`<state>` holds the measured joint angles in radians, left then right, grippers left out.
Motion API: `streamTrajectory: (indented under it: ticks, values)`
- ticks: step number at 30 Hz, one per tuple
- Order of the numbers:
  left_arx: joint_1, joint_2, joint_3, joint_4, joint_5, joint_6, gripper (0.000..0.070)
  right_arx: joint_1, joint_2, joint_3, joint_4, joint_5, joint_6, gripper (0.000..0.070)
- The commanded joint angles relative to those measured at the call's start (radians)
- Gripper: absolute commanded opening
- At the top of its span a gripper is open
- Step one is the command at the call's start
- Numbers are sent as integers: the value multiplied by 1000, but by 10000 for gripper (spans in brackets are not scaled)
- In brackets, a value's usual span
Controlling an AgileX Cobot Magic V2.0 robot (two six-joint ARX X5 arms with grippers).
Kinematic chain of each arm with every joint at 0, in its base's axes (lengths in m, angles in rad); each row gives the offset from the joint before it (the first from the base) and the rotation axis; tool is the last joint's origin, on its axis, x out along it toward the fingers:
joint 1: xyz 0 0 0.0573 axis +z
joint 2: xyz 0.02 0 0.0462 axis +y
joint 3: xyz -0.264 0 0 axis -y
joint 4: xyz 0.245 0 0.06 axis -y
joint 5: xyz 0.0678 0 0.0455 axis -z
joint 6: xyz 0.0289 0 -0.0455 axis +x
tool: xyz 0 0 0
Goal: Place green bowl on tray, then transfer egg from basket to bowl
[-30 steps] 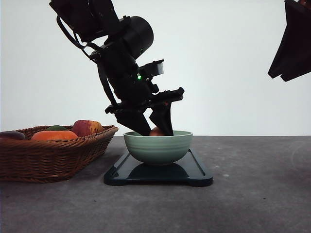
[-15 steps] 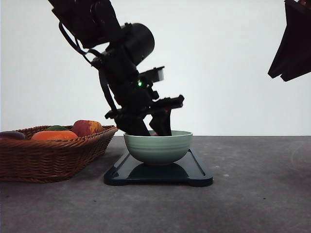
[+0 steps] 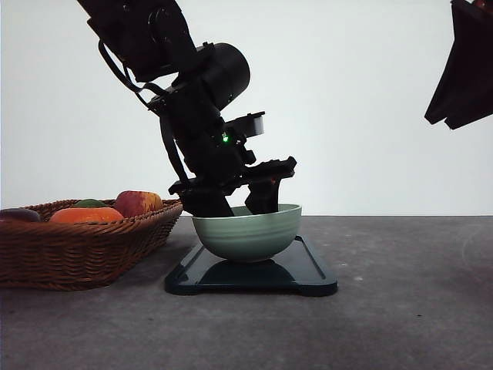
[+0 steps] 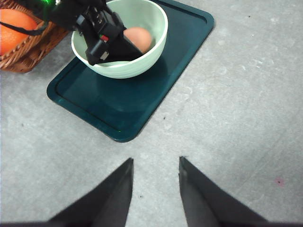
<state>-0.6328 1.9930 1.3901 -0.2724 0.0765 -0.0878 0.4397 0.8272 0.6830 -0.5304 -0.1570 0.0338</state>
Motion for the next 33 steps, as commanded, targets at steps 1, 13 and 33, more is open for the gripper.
streamTrajectory:
  ticks: [1,13,33]
  values:
    - [-10,19,41,-25,-2,-11,392,8,8,3,13,0,11,186]
    - [-8,-1,275,-413,-2,-21,391,8,8,3,13,1,10,186]
    - [67,-750,-483,-156,-2,-71,392,9,8,3,-33,1,10,187]
